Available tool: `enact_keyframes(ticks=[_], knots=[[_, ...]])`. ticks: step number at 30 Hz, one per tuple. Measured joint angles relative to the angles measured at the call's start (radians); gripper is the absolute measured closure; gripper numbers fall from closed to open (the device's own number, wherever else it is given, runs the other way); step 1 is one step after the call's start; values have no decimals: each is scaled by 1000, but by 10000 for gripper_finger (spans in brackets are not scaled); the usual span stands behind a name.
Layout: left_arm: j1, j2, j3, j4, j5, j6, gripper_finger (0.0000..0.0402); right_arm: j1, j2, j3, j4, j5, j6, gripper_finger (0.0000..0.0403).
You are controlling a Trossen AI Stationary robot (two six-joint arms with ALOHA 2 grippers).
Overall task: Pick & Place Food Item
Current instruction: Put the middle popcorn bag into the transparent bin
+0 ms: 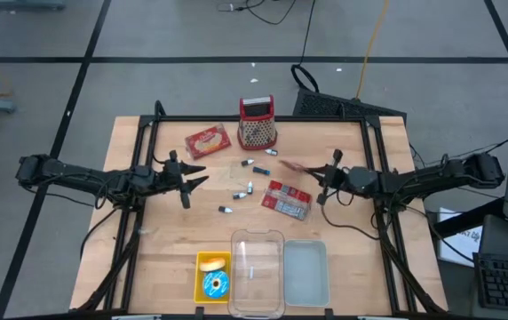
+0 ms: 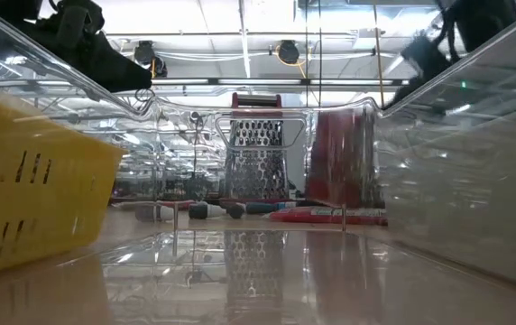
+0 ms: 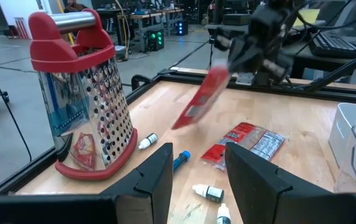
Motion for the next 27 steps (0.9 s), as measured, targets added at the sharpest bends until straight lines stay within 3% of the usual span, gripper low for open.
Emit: enact_keyframes(ticks=[7,14,21,27], knots=[[0,0,0,0,0,0,256,-5,-13,0,231,-292,7,403],[0,0,0,7,0,-9,256,-6,-13,0,284,-494,126,403],[0,0,0,109,0,-156,256,-6,-12,0,277,-521,150,403],[1,0,0,153,-42,-163,256,-6,-12,0,278,-521,148,403]])
